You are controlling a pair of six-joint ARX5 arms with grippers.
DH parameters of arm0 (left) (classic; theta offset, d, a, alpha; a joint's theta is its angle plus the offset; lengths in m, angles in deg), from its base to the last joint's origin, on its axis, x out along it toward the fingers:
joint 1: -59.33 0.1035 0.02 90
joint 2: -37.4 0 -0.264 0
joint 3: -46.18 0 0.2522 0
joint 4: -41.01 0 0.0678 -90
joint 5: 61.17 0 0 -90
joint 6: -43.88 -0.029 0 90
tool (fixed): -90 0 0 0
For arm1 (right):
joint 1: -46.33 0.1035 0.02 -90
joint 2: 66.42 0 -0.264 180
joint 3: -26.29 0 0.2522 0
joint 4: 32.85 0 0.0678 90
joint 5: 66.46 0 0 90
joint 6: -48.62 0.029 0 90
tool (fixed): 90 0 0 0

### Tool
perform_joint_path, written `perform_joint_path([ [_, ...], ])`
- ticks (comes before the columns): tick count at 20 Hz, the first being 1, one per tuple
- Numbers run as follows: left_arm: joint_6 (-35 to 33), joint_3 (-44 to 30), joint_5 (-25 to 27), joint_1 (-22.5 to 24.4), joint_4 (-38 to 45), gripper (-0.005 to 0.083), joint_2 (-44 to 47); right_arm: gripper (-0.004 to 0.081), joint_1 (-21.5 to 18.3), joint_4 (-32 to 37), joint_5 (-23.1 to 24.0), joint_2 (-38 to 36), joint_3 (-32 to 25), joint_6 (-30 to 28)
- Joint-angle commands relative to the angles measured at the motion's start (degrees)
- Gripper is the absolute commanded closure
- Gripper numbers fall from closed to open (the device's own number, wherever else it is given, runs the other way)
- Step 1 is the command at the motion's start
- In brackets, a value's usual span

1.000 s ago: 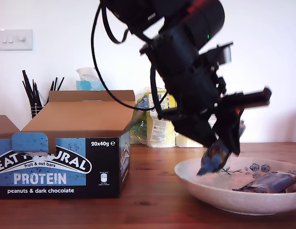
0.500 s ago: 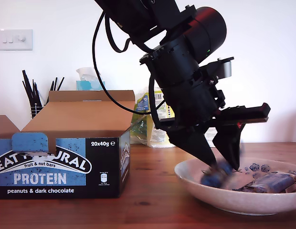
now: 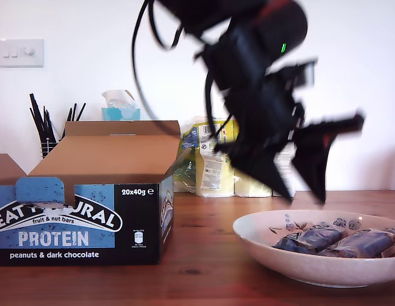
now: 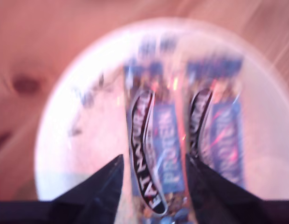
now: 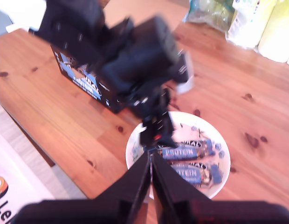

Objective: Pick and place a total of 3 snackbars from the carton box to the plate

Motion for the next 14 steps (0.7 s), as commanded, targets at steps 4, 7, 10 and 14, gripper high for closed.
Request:
perform_joint_path([
  [4, -0.4, 7.2, -0.5, 0.3, -11.0, 0.0777, 6.2, 0.0783, -0.1, 0.0, 2.4, 1.7, 0.2, -2.4],
  [7, -0.3, 7.1, 4.0, 1.5, -17.2, 0.0788, 8.6, 0.0783, -0.1, 0.9, 1.7, 4.4, 0.2, -3.0],
  [10, -0.3, 7.1, 6.2, 3.4, -20.8, 0.0788, 9.2, 0.0783, -0.1, 3.2, -2.0, 7.2, 0.2, -3.0],
  [14, -0.5, 5.7, 6.8, 6.1, -21.6, 0.0788, 11.0, 0.0783, -0.1, 6.3, -2.0, 10.5, 0.2, -3.4],
])
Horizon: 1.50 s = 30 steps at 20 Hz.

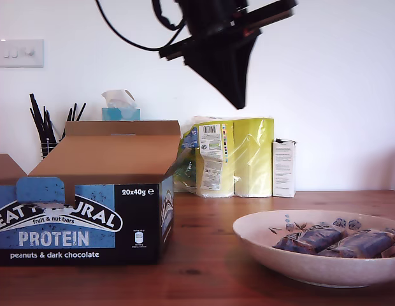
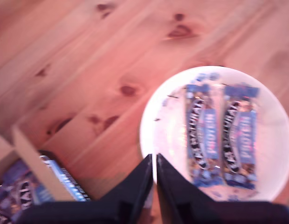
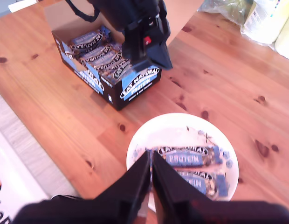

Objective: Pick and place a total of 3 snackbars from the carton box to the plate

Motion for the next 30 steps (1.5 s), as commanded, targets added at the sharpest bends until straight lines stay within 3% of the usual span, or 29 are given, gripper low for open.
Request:
perform_joint_path([
  [1, -0.5, -3.2, 0.2, 1.0, 0.0, 0.0788, 1.4, 0.0783, -0.1, 1.3, -0.3, 0.9, 0.2, -0.4],
  [12, -0.5, -29.0, -2.3, 12.0, 9.4, 0.079, 15.0, 0.0783, -0.2, 5.7, -0.5, 4.9, 0.2, -1.4],
  [19, 0.7, -31.8, -18.4, 19.3, 12.5, 0.0781, 14.9, 0.0783, -0.2, 5.7, -1.5, 5.4, 0.2, -1.4],
  [20, 0.7, -31.8, -20.9, 20.9, 12.5, 0.0757, 14.9, 0.0783, -0.2, 5.6, -1.5, 5.4, 0.2, -1.4],
  [23, 0.7, -31.8, -26.8, 26.3, 13.0, 0.0508, 14.9, 0.0783, -0.2, 5.7, -1.5, 5.4, 0.2, -1.4],
  [24, 0.7, -31.8, -28.4, 27.6, 13.2, 0.048, 14.5, 0.0783, -0.2, 5.7, -1.5, 5.4, 0.2, -1.4],
  [30, 0.7, -31.8, -38.0, 30.2, 16.1, 0.0482, 8.5, 0.0783, -0.2, 6.6, -1.4, 5.4, 0.2, -1.4],
])
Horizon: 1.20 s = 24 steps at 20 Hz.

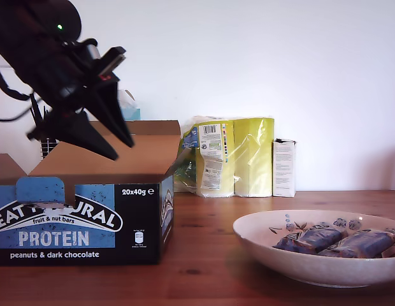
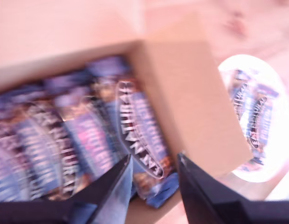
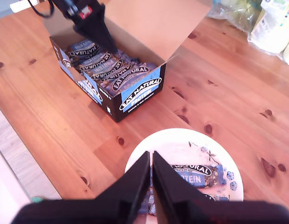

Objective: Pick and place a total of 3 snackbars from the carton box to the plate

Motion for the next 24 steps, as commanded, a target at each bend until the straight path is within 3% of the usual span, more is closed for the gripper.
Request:
perform_joint_path([
  [1, 0.5, -0.4, -1.8, -0.1, 1.3, 0.0482, -4.4, 0.0783, -0.2, 0.4, -0.1, -0.1, 0.2, -0.1],
  [24, 1.6, -0.4, -0.4, -1.9, 4.7, 0.0466, -12.5, 0.0783, -0.2, 0.4, -0.1, -0.1, 0.2, -0.1],
])
